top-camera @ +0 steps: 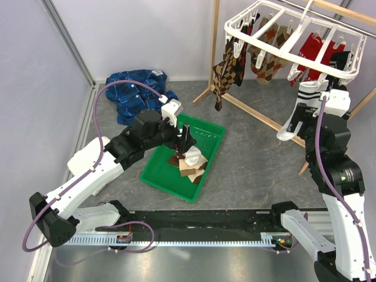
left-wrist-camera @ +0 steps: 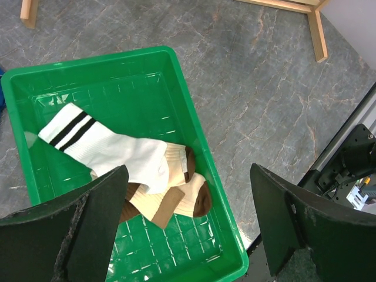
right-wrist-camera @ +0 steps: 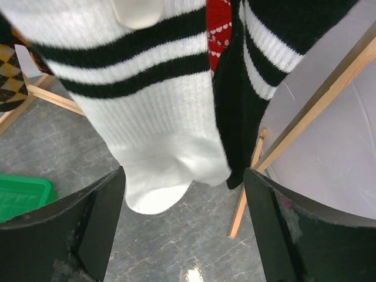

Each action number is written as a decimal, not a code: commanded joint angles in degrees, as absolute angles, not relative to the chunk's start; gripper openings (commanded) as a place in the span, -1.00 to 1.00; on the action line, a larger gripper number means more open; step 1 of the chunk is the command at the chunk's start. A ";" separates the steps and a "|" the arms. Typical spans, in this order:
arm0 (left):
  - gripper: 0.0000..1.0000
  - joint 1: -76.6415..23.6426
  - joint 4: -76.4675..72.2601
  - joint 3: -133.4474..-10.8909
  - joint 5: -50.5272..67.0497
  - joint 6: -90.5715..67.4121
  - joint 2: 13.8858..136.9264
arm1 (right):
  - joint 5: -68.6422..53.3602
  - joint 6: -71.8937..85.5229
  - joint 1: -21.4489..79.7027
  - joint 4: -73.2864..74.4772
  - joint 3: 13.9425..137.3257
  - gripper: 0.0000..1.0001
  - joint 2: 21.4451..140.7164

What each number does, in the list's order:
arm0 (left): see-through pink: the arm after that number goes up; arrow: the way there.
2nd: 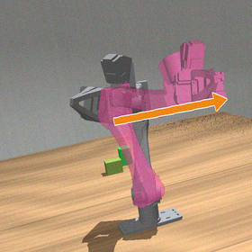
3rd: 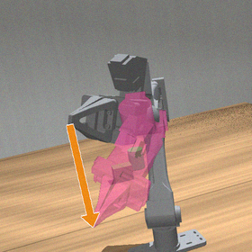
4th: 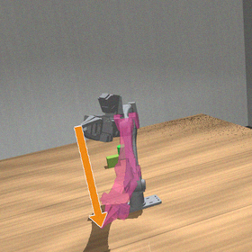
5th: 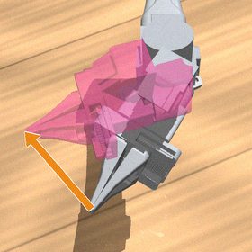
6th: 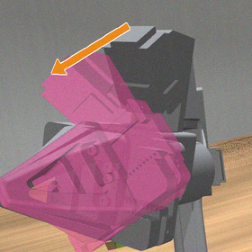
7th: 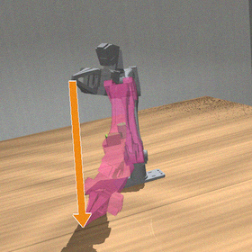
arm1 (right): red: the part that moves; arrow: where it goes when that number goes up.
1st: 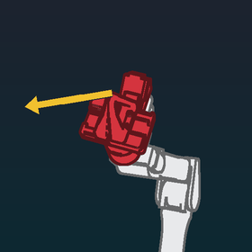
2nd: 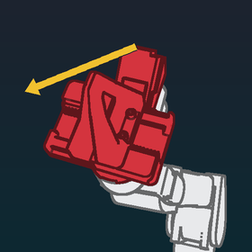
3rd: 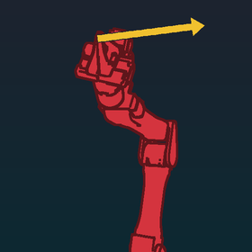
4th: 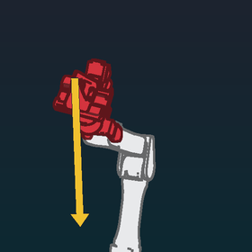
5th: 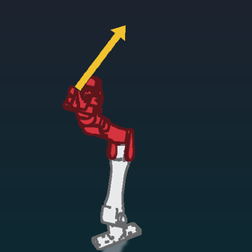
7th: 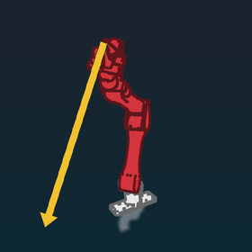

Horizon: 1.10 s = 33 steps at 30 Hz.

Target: Remove the socks clipped to the hanger

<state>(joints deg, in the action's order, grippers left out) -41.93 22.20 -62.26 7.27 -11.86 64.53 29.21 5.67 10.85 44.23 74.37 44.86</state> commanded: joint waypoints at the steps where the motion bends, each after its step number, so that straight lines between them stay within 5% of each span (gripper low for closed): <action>1: 0.82 -42.19 19.86 -62.23 7.12 -9.76 63.28 | 32.25 3.52 10.72 42.28 74.53 0.82 45.26; 9: 0.82 -42.19 19.51 -62.23 6.86 -9.84 62.93 | 23.85 -2.28 10.72 36.92 73.39 0.82 46.67; 13: 0.82 -42.19 19.51 -62.23 5.19 -9.93 62.40 | 18.56 -1.67 10.81 35.60 72.16 0.65 46.76; 16: 0.82 -42.19 19.34 -61.96 5.01 -9.93 61.96 | 17.32 -1.50 10.81 35.25 72.07 0.30 46.41; 23: 0.80 -42.19 20.13 -65.02 1.93 -10.28 59.34 | 11.97 0.00 10.81 33.66 73.65 -1.00 44.47; 33: 0.78 -46.30 10.82 -69.17 4.87 -13.10 60.80 | -2.87 11.33 10.72 32.61 81.46 -1.00 48.34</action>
